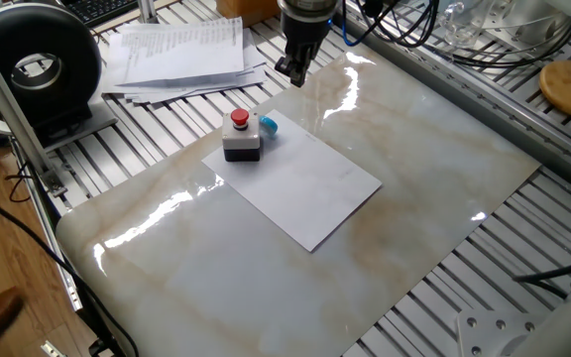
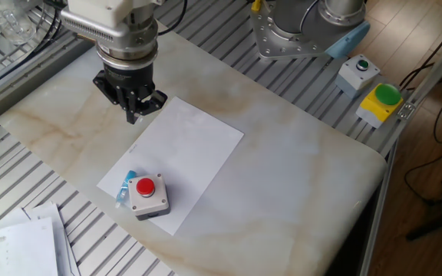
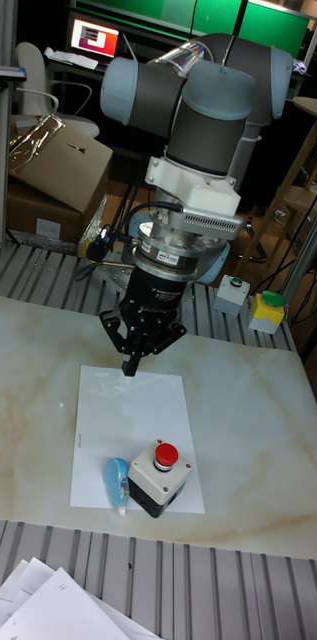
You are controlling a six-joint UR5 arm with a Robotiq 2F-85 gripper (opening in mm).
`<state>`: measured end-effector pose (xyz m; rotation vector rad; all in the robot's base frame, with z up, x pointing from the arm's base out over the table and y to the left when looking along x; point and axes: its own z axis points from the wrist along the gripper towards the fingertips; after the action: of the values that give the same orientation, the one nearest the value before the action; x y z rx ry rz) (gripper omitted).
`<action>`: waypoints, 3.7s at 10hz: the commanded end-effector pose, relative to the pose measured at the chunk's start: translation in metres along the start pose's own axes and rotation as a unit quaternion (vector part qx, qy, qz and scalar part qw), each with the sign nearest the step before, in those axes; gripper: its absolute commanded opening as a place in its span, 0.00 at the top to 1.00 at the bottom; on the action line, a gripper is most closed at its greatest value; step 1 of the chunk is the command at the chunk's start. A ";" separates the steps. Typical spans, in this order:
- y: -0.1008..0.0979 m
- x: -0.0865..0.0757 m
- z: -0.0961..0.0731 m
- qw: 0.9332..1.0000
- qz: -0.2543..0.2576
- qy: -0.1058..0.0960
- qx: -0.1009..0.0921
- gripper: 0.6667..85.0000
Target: Use the correction tape on paper
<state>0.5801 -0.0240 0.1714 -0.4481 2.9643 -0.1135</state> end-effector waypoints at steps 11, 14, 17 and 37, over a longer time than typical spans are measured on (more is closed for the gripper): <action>-0.006 -0.001 0.000 1.000 -0.007 -0.004 0.009 0.99; 0.008 -0.027 -0.001 0.997 0.046 -0.054 -0.020 0.99; 0.012 -0.061 -0.008 0.992 0.017 -0.121 -0.028 0.99; -0.009 -0.042 0.073 0.988 -0.130 -0.082 -0.031 0.45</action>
<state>0.6243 -0.0218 0.1250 -0.7663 2.7714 -0.0199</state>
